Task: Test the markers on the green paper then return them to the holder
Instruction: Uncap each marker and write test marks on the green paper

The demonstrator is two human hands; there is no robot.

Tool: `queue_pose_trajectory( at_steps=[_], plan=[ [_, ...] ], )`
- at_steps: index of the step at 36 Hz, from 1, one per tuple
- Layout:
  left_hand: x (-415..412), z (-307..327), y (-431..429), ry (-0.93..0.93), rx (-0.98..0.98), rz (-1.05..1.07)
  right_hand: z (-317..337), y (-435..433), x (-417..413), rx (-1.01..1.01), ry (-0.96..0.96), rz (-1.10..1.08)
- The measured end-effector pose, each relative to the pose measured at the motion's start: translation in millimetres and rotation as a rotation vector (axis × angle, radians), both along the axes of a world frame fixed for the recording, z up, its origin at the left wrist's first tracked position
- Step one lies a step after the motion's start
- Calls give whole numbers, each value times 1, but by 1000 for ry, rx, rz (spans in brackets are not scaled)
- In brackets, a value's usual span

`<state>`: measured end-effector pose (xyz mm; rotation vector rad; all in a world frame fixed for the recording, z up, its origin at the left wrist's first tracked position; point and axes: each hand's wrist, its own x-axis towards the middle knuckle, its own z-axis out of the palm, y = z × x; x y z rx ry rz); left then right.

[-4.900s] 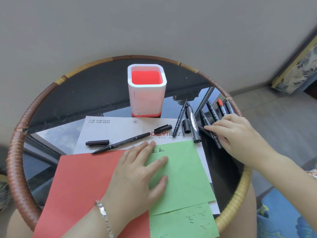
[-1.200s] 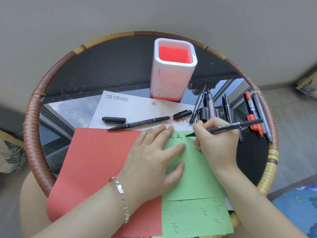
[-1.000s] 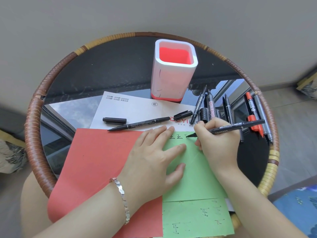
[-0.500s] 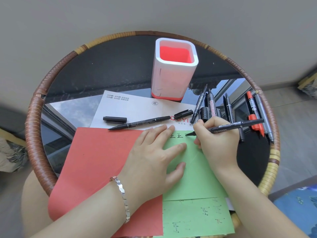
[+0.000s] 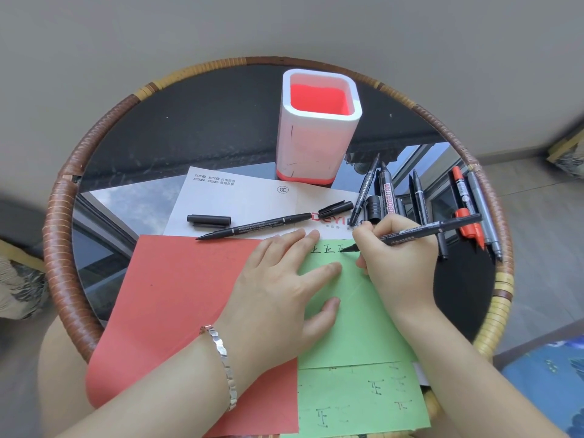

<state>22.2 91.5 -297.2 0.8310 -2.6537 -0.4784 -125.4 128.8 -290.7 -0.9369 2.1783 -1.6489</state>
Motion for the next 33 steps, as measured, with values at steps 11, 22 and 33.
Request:
queue_pose_trajectory(
  at_steps=[11,22,33],
  plan=[
    [0,-1,0,2,-8,1,7,3,1,-45,-11,-47],
    [1,1,0,-63,-64,-16,29,35,-26,-34,106,212],
    [-10,3,2,-108,-103,-14,41,81,-94,378,694,181]
  ],
)
